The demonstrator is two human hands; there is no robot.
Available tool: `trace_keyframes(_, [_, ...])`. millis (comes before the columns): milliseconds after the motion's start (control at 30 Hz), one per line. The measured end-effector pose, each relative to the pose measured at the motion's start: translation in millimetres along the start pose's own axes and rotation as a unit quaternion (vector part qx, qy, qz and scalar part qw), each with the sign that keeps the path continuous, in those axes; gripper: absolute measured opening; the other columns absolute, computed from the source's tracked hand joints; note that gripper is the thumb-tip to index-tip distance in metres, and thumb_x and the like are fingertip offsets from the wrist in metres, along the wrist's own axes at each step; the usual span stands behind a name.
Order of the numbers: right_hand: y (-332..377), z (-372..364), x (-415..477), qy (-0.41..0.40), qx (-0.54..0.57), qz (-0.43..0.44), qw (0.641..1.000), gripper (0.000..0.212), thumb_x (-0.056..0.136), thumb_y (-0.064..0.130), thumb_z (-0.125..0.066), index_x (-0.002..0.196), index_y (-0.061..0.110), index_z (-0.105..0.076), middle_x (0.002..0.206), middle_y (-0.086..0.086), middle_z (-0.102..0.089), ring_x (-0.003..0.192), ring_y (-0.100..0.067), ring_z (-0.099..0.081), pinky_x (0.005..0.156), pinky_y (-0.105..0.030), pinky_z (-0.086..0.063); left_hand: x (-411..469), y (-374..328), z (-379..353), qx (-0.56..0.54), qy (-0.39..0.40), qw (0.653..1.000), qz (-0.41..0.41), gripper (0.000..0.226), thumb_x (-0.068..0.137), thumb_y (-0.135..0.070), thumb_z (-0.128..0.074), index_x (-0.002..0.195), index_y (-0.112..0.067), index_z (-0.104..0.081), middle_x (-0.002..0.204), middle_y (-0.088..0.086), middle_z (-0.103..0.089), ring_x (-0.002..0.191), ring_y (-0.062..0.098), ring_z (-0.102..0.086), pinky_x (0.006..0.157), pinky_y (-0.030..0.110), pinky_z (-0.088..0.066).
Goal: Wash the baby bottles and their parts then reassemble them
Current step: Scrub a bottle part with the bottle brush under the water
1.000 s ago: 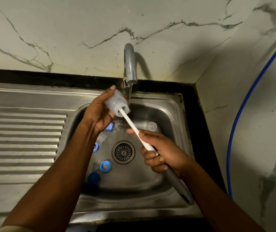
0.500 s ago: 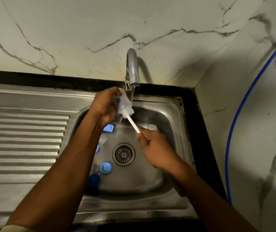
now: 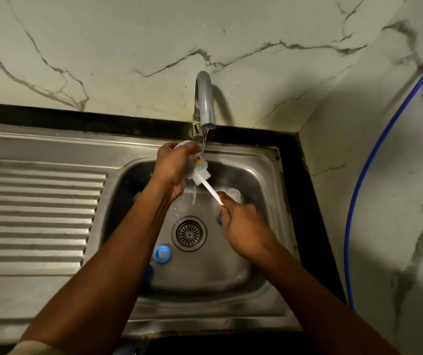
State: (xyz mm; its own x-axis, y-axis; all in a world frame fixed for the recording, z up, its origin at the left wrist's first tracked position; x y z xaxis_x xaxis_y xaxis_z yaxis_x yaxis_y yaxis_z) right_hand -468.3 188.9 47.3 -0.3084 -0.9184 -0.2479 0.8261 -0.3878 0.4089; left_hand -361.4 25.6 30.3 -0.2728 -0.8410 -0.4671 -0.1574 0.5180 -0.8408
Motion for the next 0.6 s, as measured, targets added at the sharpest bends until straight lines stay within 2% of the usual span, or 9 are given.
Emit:
trace_keyframes(100, [6, 7, -2, 0.056, 0.243, -0.039, 0.968, 0.025, 0.105, 0.036, -0.042, 0.121, 0.036, -0.061, 0.07, -0.004, -0.048, 0.052, -0.019, -0.052, 0.045, -0.029, -0.043, 5, 0, 7, -0.058, 0.019, 0.998, -0.008, 0.055, 0.078, -0.009, -0.082, 0.127, -0.003, -0.057, 0.119, 0.02, -0.066, 0.104, 0.036, -0.07, 0.086, 0.056, -0.059])
trace_keyframes(200, [16, 17, -16, 0.244, 0.554, -0.119, 0.787, 0.028, 0.105, 0.039, -0.045, 0.126, 0.042, -0.063, 0.059, 0.0, -0.035, 0.039, -0.005, -0.027, 0.035, -0.013, -0.022, 1, -1, 7, -0.206, 0.108, 0.972, 0.026, 0.034, 0.078, -0.018, -0.081, 0.106, -0.005, -0.065, 0.091, 0.011, -0.067, 0.085, 0.026, -0.067, 0.092, 0.05, -0.056])
trace_keyframes(267, [27, 15, -24, 0.301, 0.611, -0.119, 0.722, 0.032, 0.103, 0.041, -0.045, 0.131, 0.039, -0.061, 0.057, 0.004, -0.031, 0.038, -0.002, -0.023, 0.035, -0.012, -0.017, -3, -4, -3, -0.294, 0.15, 0.943, 0.05, 0.021, 0.085, -0.019, -0.072, 0.101, -0.008, -0.063, 0.089, 0.011, -0.066, 0.086, 0.024, -0.066, 0.1, 0.049, -0.052])
trace_keyframes(300, [31, 12, -26, 0.302, 0.617, -0.122, 0.717, 0.033, 0.103, 0.042, -0.044, 0.132, 0.038, -0.06, 0.057, 0.005, -0.031, 0.038, -0.002, -0.023, 0.035, -0.012, -0.016, -6, -7, -8, -0.313, 0.157, 0.935, 0.055, 0.021, 0.086, -0.018, -0.069, 0.101, -0.007, -0.062, 0.09, 0.012, -0.066, 0.085, 0.023, -0.068, 0.099, 0.047, -0.053])
trace_keyframes(333, [30, 8, -25, 0.285, 0.597, -0.126, 0.739, 0.032, 0.104, 0.042, -0.043, 0.131, 0.038, -0.06, 0.057, 0.004, -0.032, 0.038, -0.003, -0.023, 0.035, -0.013, -0.017, -7, -8, -11, -0.306, 0.155, 0.938, 0.055, 0.021, 0.085, -0.017, -0.069, 0.102, -0.006, -0.061, 0.09, 0.012, -0.066, 0.082, 0.022, -0.067, 0.092, 0.043, -0.057])
trace_keyframes(400, [14, 1, -13, 0.183, 0.436, -0.095, 0.876, 0.026, 0.106, 0.04, -0.043, 0.122, 0.037, -0.063, 0.058, 0.002, -0.039, 0.04, -0.006, -0.032, 0.039, -0.02, -0.027, -3, -8, -8, -0.212, 0.105, 0.971, 0.032, 0.031, 0.082, -0.011, -0.075, 0.108, -0.004, -0.06, 0.088, 0.013, -0.063, 0.075, 0.022, -0.064, 0.073, 0.038, -0.061])
trace_keyframes(467, [-5, 6, 0, 0.049, 0.189, -0.016, 0.981, 0.027, 0.105, 0.035, -0.044, 0.12, 0.03, -0.064, 0.073, -0.001, -0.059, 0.057, -0.011, -0.054, 0.057, -0.03, -0.046, 2, -2, -1, -0.085, 0.025, 0.996, 0.009, 0.051, 0.078, -0.009, -0.081, 0.122, -0.003, -0.055, 0.102, 0.015, -0.065, 0.088, 0.027, -0.067, 0.075, 0.044, -0.062])
trace_keyframes(533, [-14, 6, 7, 0.007, 0.085, 0.006, 0.996, 0.031, 0.103, 0.034, -0.043, 0.129, 0.032, -0.06, 0.094, -0.006, -0.067, 0.082, -0.022, -0.064, 0.076, -0.036, -0.053, 1, 4, -3, -0.053, 0.002, 0.998, 0.017, 0.061, 0.079, -0.008, -0.078, 0.133, -0.009, -0.051, 0.122, 0.018, -0.058, 0.108, 0.034, -0.064, 0.084, 0.054, -0.06])
trace_keyframes(600, [-14, 4, 11, -0.022, 0.046, 0.001, 0.999, 0.033, 0.103, 0.035, -0.041, 0.132, 0.035, -0.057, 0.095, -0.008, -0.066, 0.08, -0.025, -0.063, 0.074, -0.038, -0.055, 2, 4, -7, -0.035, 0.0, 0.999, 0.002, 0.057, 0.083, -0.007, -0.07, 0.136, -0.011, -0.049, 0.128, 0.017, -0.054, 0.113, 0.036, -0.061, 0.09, 0.055, -0.058])
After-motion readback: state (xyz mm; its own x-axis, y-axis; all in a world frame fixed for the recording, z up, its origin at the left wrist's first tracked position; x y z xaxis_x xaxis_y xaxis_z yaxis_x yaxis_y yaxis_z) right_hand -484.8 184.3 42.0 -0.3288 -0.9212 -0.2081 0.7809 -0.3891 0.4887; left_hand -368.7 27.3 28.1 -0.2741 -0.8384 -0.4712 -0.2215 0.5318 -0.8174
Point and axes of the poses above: each hand's wrist, its own x-axis towards the middle knuckle, its own z-axis out of the back of the hand, y = z × x, the point moved 3 cm from there along x, towards the middle knuckle
